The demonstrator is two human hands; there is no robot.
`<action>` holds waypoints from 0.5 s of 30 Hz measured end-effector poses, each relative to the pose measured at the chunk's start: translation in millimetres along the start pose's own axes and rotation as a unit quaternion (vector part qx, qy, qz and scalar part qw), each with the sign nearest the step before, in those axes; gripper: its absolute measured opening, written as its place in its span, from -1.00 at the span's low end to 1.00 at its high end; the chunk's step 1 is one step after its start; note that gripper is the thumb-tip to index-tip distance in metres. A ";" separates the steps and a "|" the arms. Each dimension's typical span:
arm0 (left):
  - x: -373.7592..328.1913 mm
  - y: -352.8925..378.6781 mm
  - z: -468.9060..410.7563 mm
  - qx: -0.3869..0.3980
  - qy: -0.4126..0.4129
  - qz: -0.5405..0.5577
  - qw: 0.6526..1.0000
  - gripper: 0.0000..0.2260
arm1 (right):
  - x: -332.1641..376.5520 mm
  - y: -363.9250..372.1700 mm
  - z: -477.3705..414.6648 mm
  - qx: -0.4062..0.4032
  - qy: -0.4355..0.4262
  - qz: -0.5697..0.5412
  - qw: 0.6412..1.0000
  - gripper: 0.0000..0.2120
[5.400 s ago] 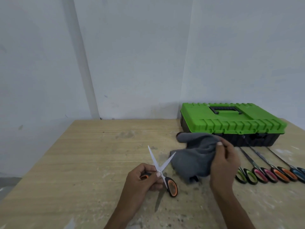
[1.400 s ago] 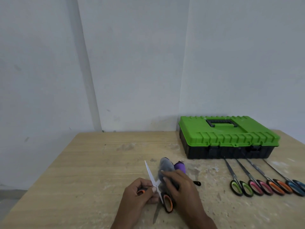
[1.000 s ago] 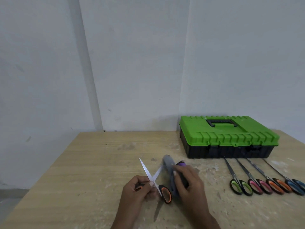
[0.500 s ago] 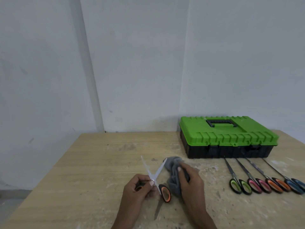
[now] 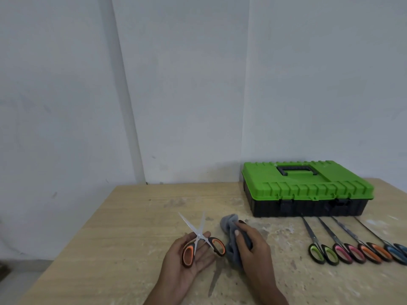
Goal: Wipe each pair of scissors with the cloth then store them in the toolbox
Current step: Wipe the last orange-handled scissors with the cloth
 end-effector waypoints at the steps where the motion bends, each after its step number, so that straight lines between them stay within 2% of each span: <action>1: -0.9 2.6 0.9 -0.001 -0.013 0.029 1.000 -0.68 | -1.0 0.6 -0.1 0.007 0.002 0.011 1.000 -0.74; 3: -1.9 7.9 1.3 0.008 -0.022 0.047 0.999 -0.70 | -2.6 1.4 -0.3 0.021 0.006 0.032 0.999 -0.75; 6: -0.3 13.6 0.4 0.016 -0.006 0.003 1.000 -0.80 | -4.8 2.3 1.1 0.024 -0.010 0.066 0.997 -0.72; 10: 0.9 20.6 0.8 0.018 0.076 -0.107 0.991 -0.88 | 1.6 5.2 8.9 0.016 -0.095 0.156 0.983 -0.73; 12: 0.7 26.3 0.5 0.008 0.119 -0.163 0.979 -0.85 | 11.7 5.7 15.9 0.019 -0.132 0.170 0.976 -0.58; 15: 2.0 36.2 0.4 -0.007 0.147 -0.189 0.971 -0.90 | 27.7 12.5 28.7 0.128 -0.109 0.162 0.972 -0.44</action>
Point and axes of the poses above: each hand's wrist, its own z-axis away from the middle knuckle, its own y-axis out of the palm, x = y × z, the point moved 1 cm from there along -z, towards the middle knuckle, and after that the axes turned 14 degrees about y, right-handed, at the moved point
